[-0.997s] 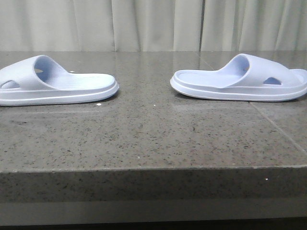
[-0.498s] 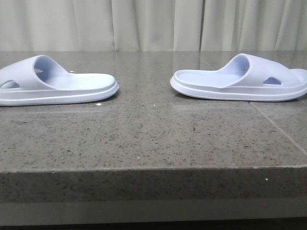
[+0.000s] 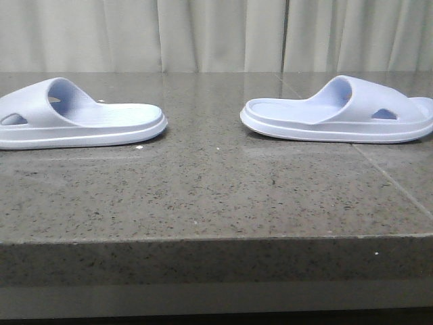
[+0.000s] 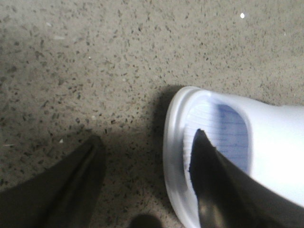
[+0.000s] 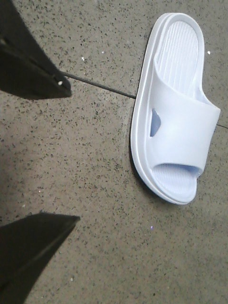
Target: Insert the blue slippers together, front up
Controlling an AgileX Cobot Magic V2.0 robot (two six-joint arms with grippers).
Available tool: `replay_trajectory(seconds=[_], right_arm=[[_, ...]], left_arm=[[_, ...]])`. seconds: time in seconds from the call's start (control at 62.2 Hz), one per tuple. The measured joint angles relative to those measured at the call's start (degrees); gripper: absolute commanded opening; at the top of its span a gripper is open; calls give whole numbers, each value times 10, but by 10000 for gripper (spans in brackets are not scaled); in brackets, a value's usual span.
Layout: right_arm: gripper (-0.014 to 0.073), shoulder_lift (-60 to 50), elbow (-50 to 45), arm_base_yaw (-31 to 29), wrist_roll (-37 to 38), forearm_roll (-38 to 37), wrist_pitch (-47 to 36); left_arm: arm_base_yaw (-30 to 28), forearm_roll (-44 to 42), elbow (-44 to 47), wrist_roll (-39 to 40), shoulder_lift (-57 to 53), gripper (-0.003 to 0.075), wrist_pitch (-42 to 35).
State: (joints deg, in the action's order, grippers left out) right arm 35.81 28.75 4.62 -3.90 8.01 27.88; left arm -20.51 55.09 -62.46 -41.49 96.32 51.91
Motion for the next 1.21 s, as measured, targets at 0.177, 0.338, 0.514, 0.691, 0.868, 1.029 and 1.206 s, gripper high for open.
replay_trajectory(seconds=[0.177, 0.338, 0.514, 0.691, 0.868, 1.029, 1.206], right_arm=[[528, 0, 0, 0, 0, 0, 0], [528, 0, 0, 0, 0, 0, 0], [528, 0, 0, 0, 0, 0, 0], [528, 0, 0, 0, 0, 0, 0], [528, 0, 0, 0, 0, 0, 0], [528, 0, 0, 0, 0, 0, 0], [528, 0, 0, 0, 0, 0, 0]], left_arm=[[16, 8, -1, -4, 6, 318, 0], [48, 20, -5, -7, 17, 312, 0], [70, 31, -11, -9, 28, 307, 1], [74, 31, -11, -9, 32, 126, 4], [74, 34, -11, -9, 35, -20, 10], [74, 65, -10, -24, 38, -20, 27], [74, 105, -4, -52, 23, -20, 61]])
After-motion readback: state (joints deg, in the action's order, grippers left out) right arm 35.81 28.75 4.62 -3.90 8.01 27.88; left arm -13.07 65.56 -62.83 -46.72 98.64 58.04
